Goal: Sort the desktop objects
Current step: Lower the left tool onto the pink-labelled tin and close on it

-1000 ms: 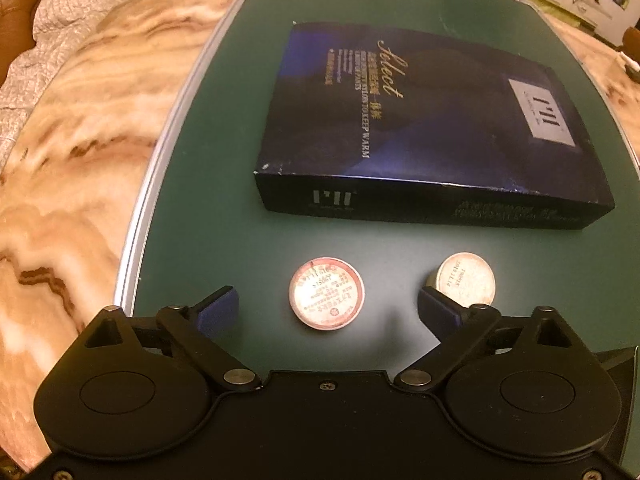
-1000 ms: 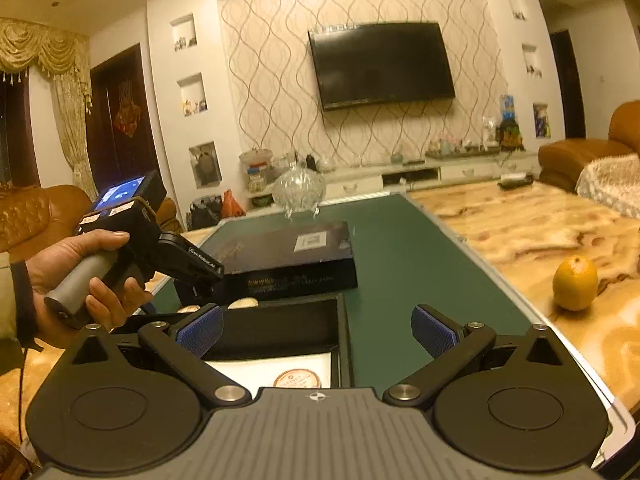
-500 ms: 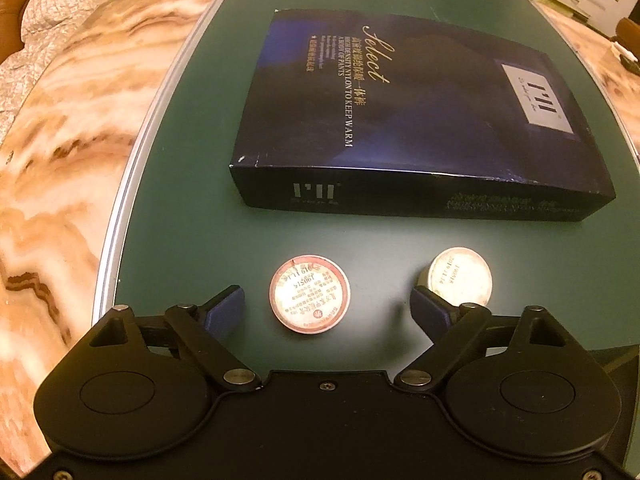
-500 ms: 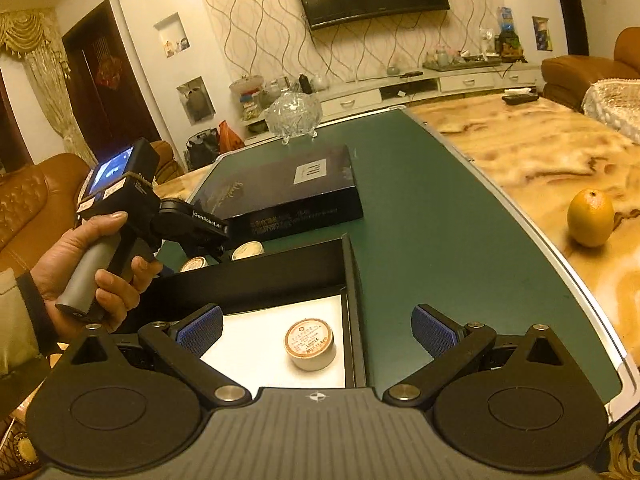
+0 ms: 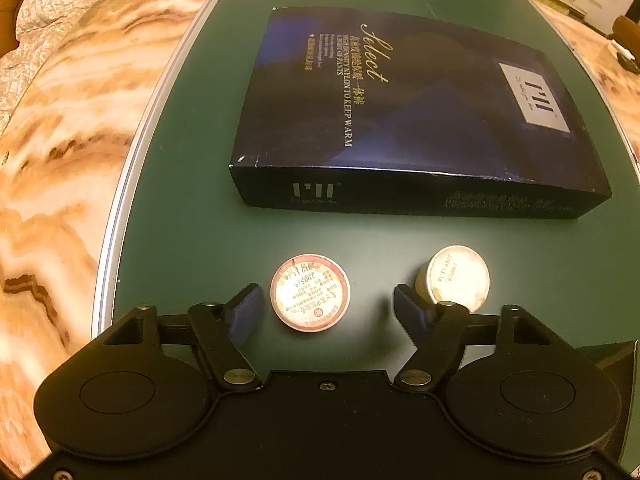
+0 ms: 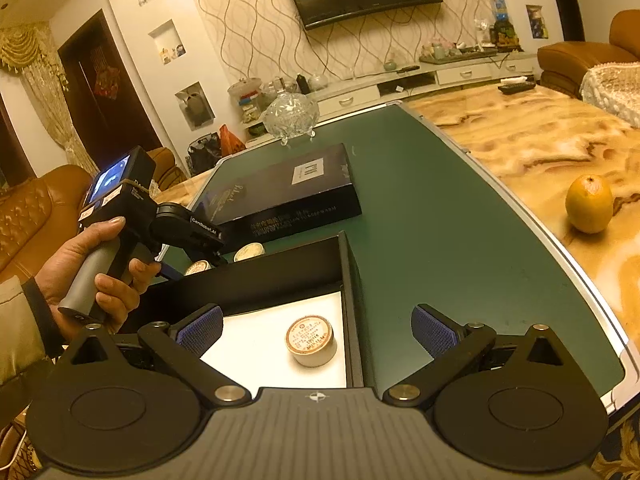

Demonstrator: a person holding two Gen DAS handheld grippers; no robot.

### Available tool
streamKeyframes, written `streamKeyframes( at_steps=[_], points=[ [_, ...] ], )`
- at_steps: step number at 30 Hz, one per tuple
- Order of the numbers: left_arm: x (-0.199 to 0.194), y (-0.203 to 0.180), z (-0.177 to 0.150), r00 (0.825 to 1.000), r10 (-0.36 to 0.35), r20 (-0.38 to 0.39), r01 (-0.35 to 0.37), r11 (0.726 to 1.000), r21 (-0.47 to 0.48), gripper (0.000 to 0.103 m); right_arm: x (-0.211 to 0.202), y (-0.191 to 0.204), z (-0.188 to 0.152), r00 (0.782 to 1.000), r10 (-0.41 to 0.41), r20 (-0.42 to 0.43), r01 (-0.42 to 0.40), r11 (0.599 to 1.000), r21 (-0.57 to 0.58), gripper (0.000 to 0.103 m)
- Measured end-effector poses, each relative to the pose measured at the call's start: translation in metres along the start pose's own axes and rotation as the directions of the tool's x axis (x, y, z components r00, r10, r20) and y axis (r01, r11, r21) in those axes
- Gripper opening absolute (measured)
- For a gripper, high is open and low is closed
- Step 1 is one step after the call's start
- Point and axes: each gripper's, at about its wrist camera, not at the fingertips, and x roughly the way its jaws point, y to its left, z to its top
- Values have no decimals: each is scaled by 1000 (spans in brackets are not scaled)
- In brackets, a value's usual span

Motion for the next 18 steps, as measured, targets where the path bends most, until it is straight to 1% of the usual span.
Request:
streamKeyframes(
  at_steps=[3, 16, 18],
  points=[
    [1, 1, 0, 1000, -2, -7, 2, 1000, 0, 60, 2, -1, -1, 1000, 3, -5, -3, 1000, 3, 103],
    [2, -3, 0, 1000, 15, -7, -15, 1000, 14, 56, 3, 1, -2, 1000, 10, -11, -10, 1000, -4, 103],
    [1, -3, 0, 1000, 18, -6, -18, 1000, 12, 51, 3, 2, -2, 1000, 10, -13, -10, 1000, -5, 103]
  ],
)
